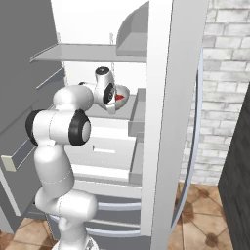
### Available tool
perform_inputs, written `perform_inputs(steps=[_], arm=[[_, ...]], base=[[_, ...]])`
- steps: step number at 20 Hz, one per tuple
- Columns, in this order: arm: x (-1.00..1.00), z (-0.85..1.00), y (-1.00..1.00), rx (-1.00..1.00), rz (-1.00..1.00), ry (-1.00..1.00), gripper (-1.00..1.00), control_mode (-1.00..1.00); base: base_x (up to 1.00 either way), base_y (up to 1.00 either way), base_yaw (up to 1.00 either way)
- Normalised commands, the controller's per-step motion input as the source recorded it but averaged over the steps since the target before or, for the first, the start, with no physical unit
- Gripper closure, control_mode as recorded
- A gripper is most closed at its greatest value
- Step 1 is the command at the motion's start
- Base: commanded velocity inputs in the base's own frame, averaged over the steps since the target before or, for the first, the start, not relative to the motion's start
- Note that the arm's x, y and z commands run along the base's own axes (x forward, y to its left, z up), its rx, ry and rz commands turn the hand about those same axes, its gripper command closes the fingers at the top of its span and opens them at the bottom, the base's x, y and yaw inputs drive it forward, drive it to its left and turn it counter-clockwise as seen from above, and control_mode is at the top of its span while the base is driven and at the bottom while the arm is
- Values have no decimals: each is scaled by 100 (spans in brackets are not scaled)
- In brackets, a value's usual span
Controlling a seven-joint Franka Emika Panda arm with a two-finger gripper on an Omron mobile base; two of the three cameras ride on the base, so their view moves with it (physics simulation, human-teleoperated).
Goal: Place one of the steaks on the plate and the other in the bowl. Then place the bowl in the fridge.
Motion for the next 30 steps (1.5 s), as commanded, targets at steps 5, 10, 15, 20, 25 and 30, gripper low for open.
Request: perform_inputs(steps=[5,10,15,20,25,30], arm=[[0,0,-1,0,0,-1,-100,-100],[-8,20,-1,1,0,-12,-100,-100],[-25,5,0,2,0,-16,-100,-100],[0,-1,0,0,0,-1,-100,-100],[0,18,0,0,0,-7,-100,-100],[-17,28,-5,0,0,-6,-100,-100]], base=[[0,0,0],[0,0,0],[0,0,0],[0,0,0],[0,0,0],[0,0,0]])
